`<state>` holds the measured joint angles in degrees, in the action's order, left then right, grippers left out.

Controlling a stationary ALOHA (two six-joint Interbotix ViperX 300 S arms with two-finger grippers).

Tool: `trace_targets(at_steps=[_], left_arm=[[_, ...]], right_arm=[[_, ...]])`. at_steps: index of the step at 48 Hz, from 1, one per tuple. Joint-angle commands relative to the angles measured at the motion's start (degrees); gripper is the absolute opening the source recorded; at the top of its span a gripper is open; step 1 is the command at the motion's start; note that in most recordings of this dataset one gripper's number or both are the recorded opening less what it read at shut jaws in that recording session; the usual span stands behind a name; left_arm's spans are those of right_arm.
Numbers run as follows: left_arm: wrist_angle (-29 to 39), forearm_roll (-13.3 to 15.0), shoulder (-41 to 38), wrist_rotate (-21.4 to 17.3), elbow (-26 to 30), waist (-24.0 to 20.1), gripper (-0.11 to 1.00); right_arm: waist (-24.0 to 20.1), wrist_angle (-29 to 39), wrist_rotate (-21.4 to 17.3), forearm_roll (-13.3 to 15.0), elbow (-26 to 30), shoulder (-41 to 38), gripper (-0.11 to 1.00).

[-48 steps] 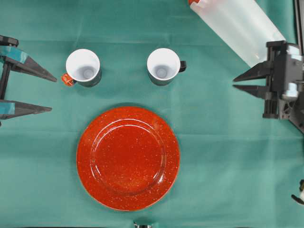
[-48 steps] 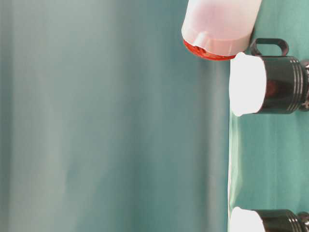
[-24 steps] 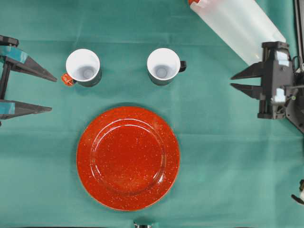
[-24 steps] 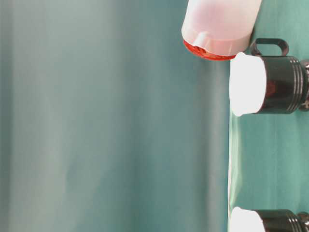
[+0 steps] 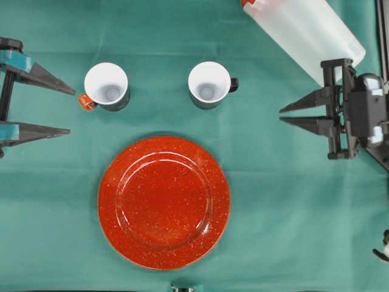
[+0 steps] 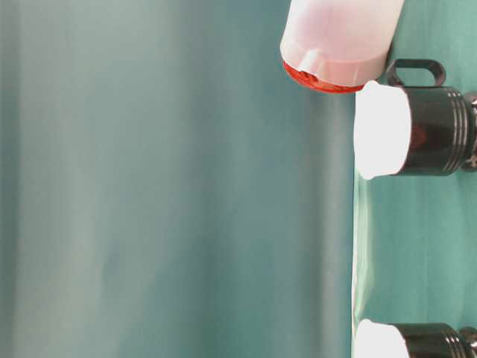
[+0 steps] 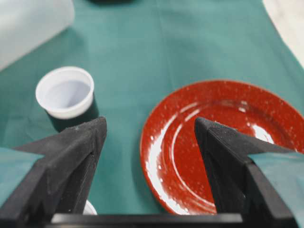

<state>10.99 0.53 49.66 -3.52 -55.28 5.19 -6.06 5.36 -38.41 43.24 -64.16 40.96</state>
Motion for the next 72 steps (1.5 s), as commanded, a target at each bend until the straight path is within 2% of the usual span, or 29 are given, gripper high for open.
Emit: trace_targets(at_steps=[1,26,40,52,59,66,72], left_arm=[[-1.41,-0.18,-0.18,-0.35,0.62,-0.18,0.73],[-1.58,-0.09,-0.18,-1.05,0.18,-0.09,0.73],[-1.58,-0.09,-0.18,-0.97,-0.26,0.79,0.73],[-1.58,0.0,-0.18,-0.79,-0.35,1.58,0.73],[-1.41,0.0,-0.18,-0.79,-0.44,1.76,0.73],[-1.32,-0.09,-0.18,-1.05,-1.05,1.76,0.73],[-1.32,0.0,-0.18,-1.05,-1.67,1.85,0.73]], right_arm=[[0.26,-4.31,-0.09,-0.53,0.09,-0.09,0.22],[0.26,-10.11,-0.09,-6.24,-6.42,3.52,0.23],[0.35,-9.4,0.18,-6.33,-5.8,8.7,0.23],[0.26,2.9,0.62,-4.04,-2.9,22.76,0.23],[0.26,8.44,0.62,-3.96,-2.64,26.81,0.23],[0.35,7.03,0.26,-4.13,-3.08,25.93,0.23],[0.35,1.93,0.0,-4.39,-4.22,23.55,0.23]])
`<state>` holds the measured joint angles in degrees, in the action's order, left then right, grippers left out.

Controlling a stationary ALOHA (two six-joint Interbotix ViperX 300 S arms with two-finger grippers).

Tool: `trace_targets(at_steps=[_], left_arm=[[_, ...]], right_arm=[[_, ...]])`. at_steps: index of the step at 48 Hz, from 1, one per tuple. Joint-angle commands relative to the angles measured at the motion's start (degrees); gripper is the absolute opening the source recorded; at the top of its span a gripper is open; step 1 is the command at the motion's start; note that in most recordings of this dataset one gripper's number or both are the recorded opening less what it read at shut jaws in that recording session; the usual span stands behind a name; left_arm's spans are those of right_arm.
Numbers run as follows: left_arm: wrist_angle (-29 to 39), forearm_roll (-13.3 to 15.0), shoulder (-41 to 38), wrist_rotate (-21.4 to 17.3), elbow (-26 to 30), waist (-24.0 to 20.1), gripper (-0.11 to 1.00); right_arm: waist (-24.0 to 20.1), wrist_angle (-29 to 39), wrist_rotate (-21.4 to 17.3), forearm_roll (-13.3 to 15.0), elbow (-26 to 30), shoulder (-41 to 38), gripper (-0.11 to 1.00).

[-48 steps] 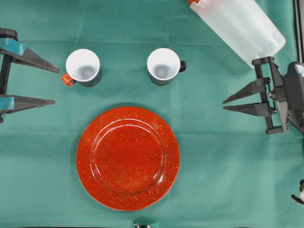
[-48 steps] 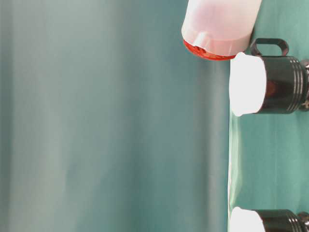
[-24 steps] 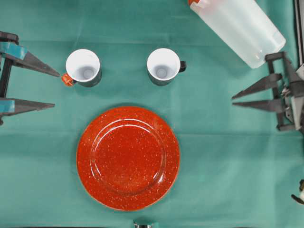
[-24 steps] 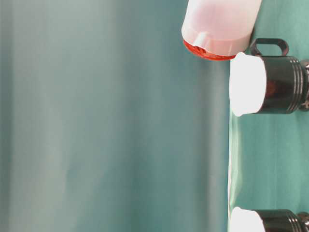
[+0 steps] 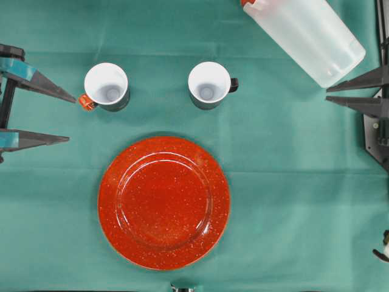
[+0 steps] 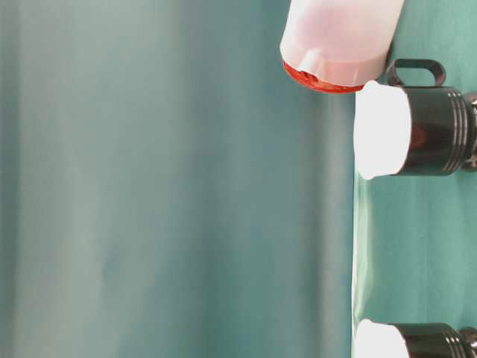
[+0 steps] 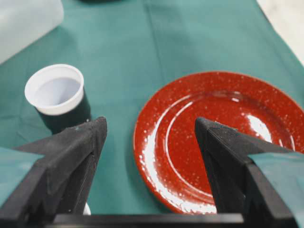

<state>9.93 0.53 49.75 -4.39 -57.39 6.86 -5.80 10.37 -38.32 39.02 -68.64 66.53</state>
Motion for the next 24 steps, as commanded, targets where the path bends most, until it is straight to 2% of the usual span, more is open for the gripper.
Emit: trace_targets(at_steps=[1,11,24], left_arm=[[-0.26,-0.09,-0.26,-0.18,0.44,0.09,0.73],[-0.35,-0.09,-0.18,-0.09,0.44,0.09,0.73],[-0.35,0.0,-0.26,0.09,0.44,0.09,0.73]], right_arm=[[0.0,-4.04,-0.09,-0.26,0.0,-2.46,0.23],[0.0,-10.37,-0.09,-1.05,-1.49,-6.42,0.23],[0.09,-9.05,0.0,-0.88,-1.41,-6.33,0.23]])
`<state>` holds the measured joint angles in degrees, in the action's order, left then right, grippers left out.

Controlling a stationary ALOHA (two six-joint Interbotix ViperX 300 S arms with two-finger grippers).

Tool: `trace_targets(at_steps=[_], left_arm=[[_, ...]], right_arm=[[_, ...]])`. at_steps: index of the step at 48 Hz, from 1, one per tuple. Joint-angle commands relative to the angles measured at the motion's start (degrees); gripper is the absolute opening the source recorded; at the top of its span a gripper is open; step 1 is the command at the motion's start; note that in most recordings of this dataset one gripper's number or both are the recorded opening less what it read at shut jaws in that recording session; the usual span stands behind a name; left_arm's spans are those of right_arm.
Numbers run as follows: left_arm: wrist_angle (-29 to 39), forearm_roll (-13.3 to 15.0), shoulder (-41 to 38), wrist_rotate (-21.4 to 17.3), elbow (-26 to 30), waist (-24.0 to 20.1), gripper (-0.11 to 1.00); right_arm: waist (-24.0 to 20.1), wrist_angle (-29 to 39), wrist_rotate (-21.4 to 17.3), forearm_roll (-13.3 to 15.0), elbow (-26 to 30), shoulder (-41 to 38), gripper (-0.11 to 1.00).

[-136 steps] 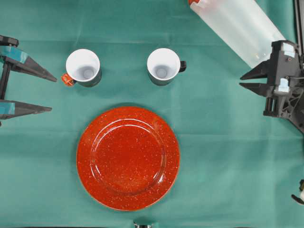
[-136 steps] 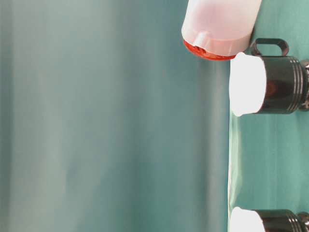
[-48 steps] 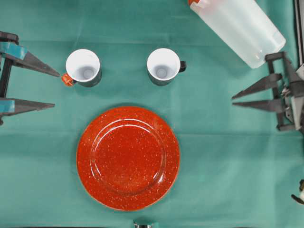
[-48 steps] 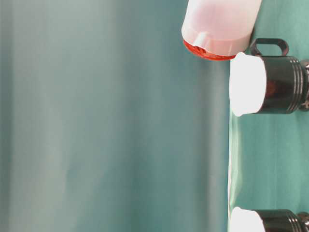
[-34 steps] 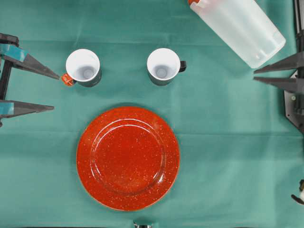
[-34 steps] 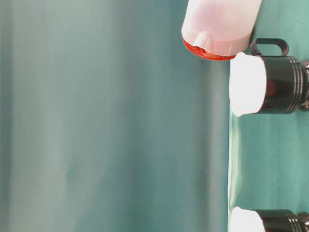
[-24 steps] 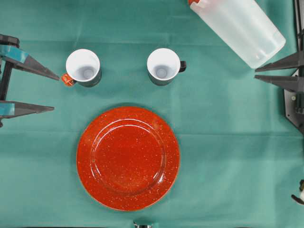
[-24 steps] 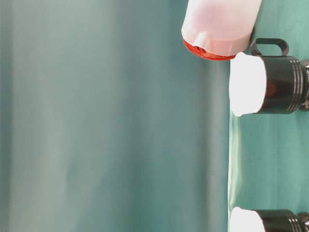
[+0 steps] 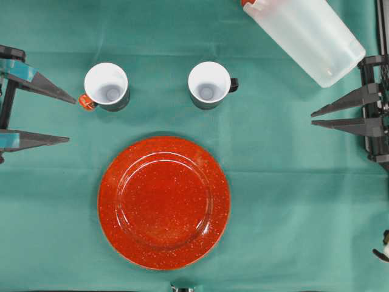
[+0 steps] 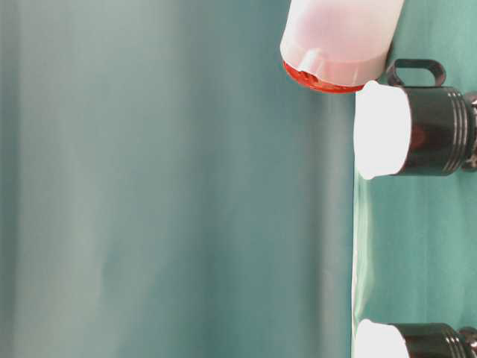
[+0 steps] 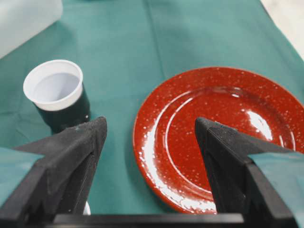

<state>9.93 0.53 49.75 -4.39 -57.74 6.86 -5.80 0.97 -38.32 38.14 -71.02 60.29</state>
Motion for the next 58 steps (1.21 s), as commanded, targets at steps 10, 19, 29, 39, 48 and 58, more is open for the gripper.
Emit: trace_targets(at_steps=[10,19,29,39,48,58], left_arm=[[-0.18,0.0,-0.18,0.09,0.79,0.09,0.73],[0.7,0.0,-0.18,0.09,0.88,0.09,0.73],[1.58,-0.09,-0.26,0.09,0.79,-0.09,0.73],[5.19,0.0,-0.18,0.26,0.79,-0.79,0.73],[10.81,0.09,0.18,0.35,0.97,-0.79,0.73],[11.69,0.18,1.32,0.62,1.85,-0.7,0.73]], right_arm=[[0.0,2.29,0.0,0.0,1.32,0.53,0.23],[0.09,5.01,0.0,0.0,1.41,0.44,0.23],[0.0,9.05,-0.09,-0.18,1.23,-0.44,0.23],[0.0,16.08,-0.18,-2.37,0.88,-4.04,0.23],[-0.09,21.71,-0.18,-3.78,3.52,-8.0,0.23],[0.0,31.55,0.44,-4.92,8.35,-11.43,0.23]])
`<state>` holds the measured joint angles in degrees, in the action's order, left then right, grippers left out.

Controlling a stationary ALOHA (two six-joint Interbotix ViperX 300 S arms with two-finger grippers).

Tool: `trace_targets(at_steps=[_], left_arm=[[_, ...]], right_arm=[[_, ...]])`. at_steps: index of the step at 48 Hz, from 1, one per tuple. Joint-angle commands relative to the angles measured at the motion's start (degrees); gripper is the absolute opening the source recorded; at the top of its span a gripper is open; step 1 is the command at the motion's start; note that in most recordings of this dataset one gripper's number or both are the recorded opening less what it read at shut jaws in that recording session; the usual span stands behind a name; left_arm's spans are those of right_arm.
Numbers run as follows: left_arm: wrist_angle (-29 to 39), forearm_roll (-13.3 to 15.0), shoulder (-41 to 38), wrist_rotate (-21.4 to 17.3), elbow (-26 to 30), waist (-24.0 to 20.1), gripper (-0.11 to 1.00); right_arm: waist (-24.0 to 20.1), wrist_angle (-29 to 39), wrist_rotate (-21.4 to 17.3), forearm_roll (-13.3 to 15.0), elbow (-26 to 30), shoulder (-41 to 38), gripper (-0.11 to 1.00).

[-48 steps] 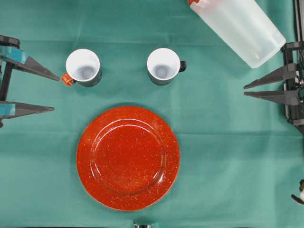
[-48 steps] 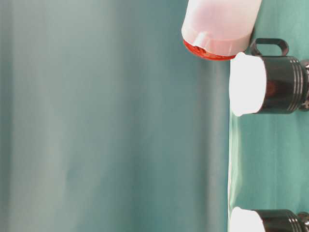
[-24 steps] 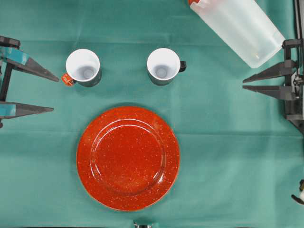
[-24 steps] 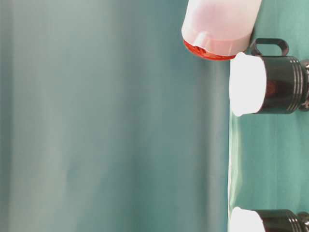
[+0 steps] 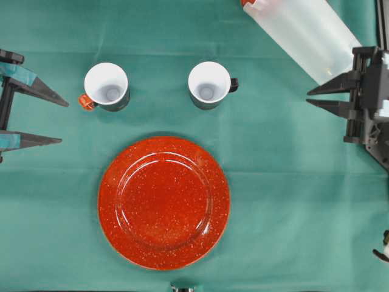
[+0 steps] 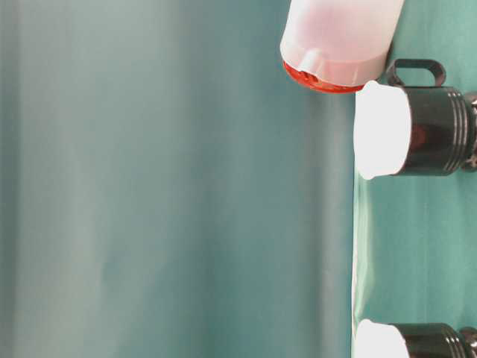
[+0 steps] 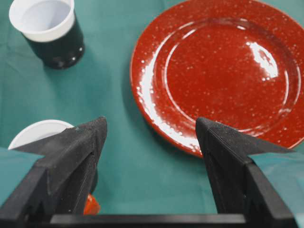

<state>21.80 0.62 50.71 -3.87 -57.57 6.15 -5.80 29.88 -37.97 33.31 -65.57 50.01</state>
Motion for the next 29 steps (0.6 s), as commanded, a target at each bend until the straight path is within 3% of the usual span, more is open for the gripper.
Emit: trace_targets(at_steps=[1,14,21,29], left_arm=[[-0.18,0.09,0.53,0.09,1.76,0.0,0.73],[-3.78,0.09,2.02,0.18,1.67,0.0,0.73],[-11.25,0.0,1.41,-0.26,1.58,-0.7,0.73],[-13.01,0.0,0.44,-0.35,1.58,-1.76,0.73]], right_arm=[[-0.09,3.43,0.18,-0.09,3.34,-1.41,0.23],[-0.09,15.03,-0.26,-0.26,6.33,-2.46,0.23],[0.0,15.73,-0.09,-0.26,6.33,-2.55,0.23],[-0.09,14.33,-0.09,-0.09,6.33,-2.55,0.23]])
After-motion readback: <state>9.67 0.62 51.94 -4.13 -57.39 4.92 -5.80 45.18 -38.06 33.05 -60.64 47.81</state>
